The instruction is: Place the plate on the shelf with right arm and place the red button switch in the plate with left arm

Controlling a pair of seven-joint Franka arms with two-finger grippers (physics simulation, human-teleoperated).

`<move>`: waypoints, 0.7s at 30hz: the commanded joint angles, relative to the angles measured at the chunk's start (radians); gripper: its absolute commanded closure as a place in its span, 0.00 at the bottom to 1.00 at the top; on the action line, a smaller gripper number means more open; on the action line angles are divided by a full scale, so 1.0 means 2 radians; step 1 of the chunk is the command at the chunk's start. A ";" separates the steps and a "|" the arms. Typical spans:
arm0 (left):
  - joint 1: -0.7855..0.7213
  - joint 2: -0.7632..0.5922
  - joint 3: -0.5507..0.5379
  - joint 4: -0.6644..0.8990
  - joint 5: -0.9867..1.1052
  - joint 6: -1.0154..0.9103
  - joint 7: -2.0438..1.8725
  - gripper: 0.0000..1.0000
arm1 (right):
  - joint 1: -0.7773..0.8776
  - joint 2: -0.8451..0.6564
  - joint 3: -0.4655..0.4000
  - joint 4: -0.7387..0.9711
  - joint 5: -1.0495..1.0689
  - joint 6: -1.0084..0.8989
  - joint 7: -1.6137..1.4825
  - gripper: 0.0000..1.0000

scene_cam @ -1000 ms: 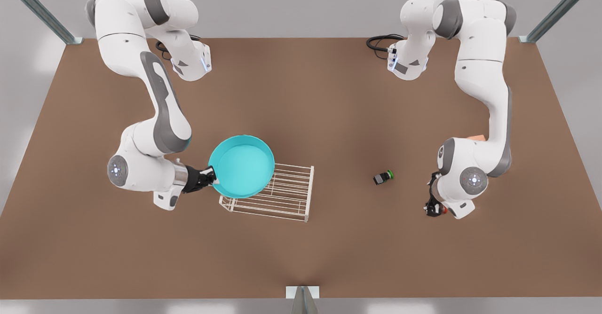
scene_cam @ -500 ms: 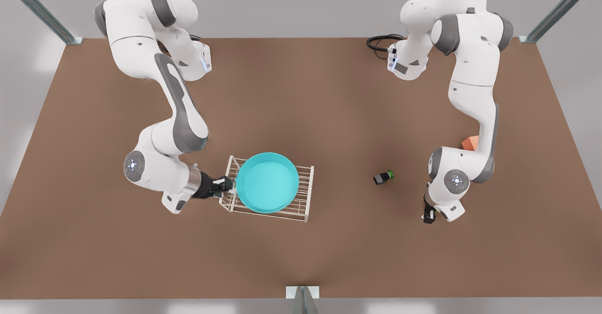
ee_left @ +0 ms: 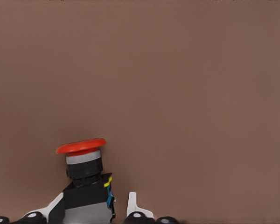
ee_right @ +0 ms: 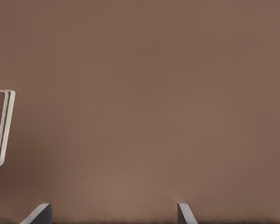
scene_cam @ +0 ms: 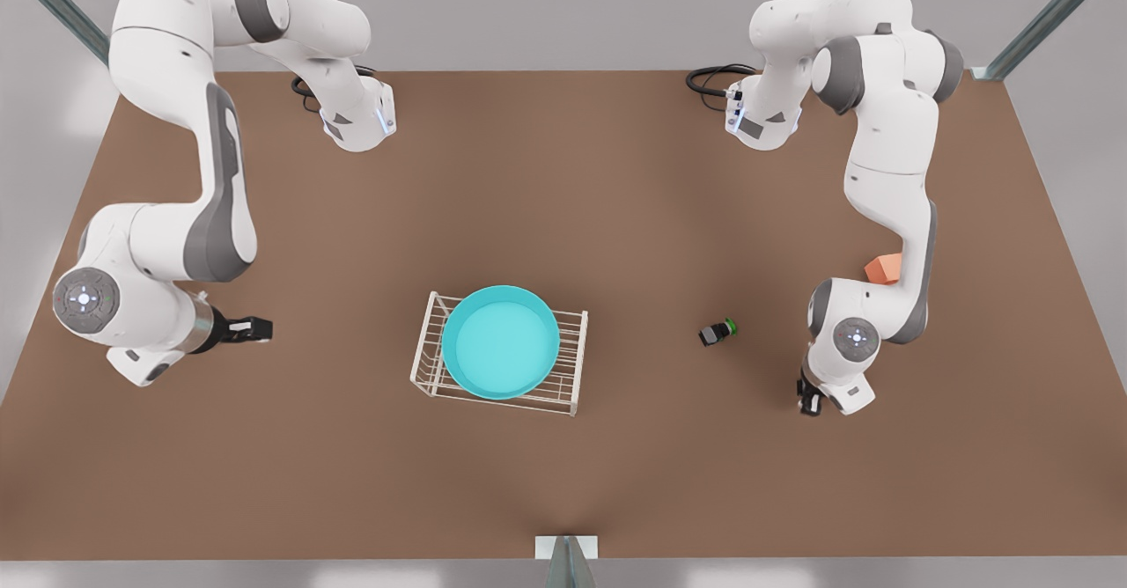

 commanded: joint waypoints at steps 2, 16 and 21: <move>0.000 0.001 0.001 0.000 0.001 0.006 0.006 0.69 | 0.000 0.001 0.000 0.000 -0.013 -0.019 -0.029 0.00; -0.036 -0.090 -0.246 0.198 -0.016 -0.170 -0.327 0.68 | 0.000 0.003 0.000 0.001 -0.009 -0.023 -0.029 0.00; -0.105 -0.048 -0.246 0.194 -0.016 0.064 -0.407 0.68 | -0.001 0.003 0.000 0.001 -0.009 -0.024 -0.031 0.00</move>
